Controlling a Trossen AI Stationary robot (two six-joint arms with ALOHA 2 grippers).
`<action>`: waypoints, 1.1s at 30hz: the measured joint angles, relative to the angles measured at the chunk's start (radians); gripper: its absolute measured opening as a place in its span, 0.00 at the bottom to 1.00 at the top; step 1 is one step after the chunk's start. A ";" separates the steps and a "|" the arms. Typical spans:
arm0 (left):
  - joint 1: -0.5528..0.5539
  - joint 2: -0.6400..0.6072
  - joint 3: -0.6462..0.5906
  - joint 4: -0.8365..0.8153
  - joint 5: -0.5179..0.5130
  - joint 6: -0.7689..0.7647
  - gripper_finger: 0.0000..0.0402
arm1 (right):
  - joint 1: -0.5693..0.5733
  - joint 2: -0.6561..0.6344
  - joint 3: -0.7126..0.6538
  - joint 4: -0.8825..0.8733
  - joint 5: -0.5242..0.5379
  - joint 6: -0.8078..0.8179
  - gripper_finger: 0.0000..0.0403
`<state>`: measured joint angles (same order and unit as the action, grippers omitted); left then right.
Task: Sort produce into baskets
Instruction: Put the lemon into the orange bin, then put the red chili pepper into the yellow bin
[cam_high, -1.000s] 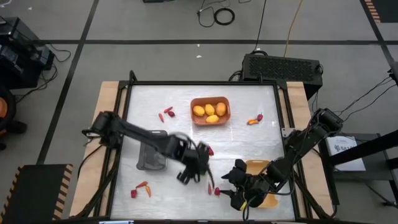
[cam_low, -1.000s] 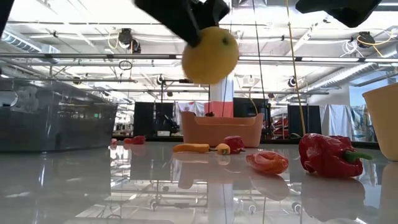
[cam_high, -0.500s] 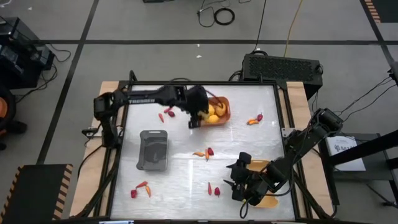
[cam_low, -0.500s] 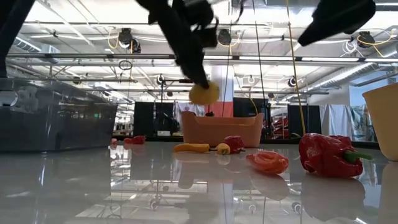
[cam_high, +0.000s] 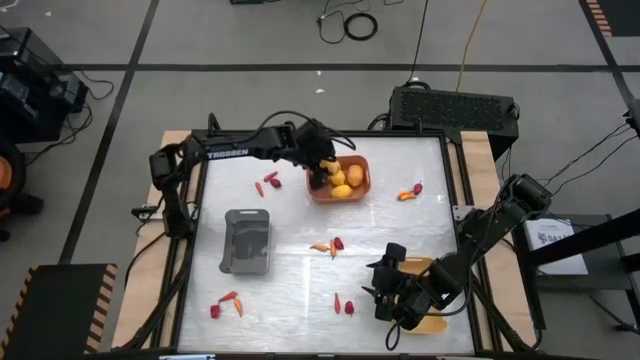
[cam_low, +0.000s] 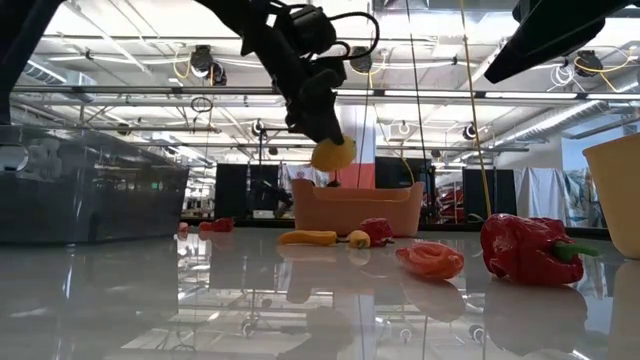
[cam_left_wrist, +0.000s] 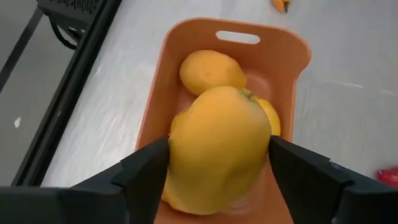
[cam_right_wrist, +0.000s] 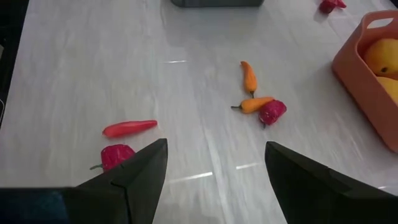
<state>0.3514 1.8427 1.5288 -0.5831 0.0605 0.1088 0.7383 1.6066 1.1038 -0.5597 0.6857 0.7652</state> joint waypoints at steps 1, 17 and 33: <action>-0.004 0.000 0.000 -0.001 0.000 -0.006 0.71 | 0.000 0.000 0.000 -0.001 0.000 -0.004 0.65; -0.111 -0.050 0.000 -0.095 0.112 -0.077 0.75 | 0.000 0.000 0.000 0.001 -0.001 0.036 0.65; -0.356 -0.336 -0.283 0.012 -0.066 -0.167 0.75 | -0.155 0.000 0.000 0.010 -0.115 -0.113 0.62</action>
<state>-0.0045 1.5066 1.2459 -0.5714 -0.0060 -0.0585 0.5836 1.6070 1.1038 -0.5493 0.5712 0.6526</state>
